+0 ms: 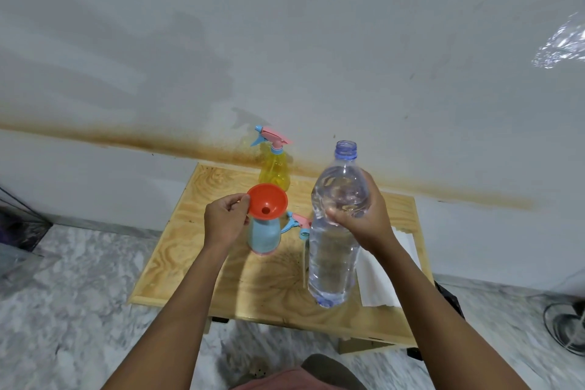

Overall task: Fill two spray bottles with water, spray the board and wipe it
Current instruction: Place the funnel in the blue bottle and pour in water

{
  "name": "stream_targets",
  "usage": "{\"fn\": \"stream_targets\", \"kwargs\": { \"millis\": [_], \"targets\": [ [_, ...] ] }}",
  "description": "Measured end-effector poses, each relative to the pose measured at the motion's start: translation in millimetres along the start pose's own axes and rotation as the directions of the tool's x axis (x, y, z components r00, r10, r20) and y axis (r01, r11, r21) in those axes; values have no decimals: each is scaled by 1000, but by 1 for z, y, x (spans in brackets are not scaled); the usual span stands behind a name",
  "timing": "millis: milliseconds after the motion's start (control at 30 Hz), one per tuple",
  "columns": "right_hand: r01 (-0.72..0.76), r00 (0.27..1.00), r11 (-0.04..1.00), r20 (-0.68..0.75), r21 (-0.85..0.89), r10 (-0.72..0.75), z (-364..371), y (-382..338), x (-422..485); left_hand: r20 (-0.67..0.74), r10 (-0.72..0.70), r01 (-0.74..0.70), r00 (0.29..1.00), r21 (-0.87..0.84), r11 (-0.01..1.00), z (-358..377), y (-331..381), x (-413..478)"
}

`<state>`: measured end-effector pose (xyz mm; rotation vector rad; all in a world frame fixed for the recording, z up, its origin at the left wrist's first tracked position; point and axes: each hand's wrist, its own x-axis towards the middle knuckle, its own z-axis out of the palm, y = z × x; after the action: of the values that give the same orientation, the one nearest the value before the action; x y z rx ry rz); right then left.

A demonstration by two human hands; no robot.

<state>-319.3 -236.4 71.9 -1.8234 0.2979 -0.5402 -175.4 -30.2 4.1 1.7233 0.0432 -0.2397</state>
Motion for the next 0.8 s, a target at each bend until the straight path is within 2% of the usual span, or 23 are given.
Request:
{"fn": "stream_targets", "kwargs": {
  "millis": [167,367,633,800],
  "targets": [
    [42,984,999,-174,-20,-44,-9,6,4,-32,-27,28,999,45,999,3,2,4],
    [21,940,999,-340,-40,-34,-19,20,34,-26,-48,50,999,73,996,3,6,10],
    [-76,944,997,-323,-30,62,-15,49,76,-32,-74,77,997,94,993,4,12,10],
    [-89,925,996,-370,1,83,-11,60,91,-36,-84,86,996,77,993,5,12,11]
  ]
}}
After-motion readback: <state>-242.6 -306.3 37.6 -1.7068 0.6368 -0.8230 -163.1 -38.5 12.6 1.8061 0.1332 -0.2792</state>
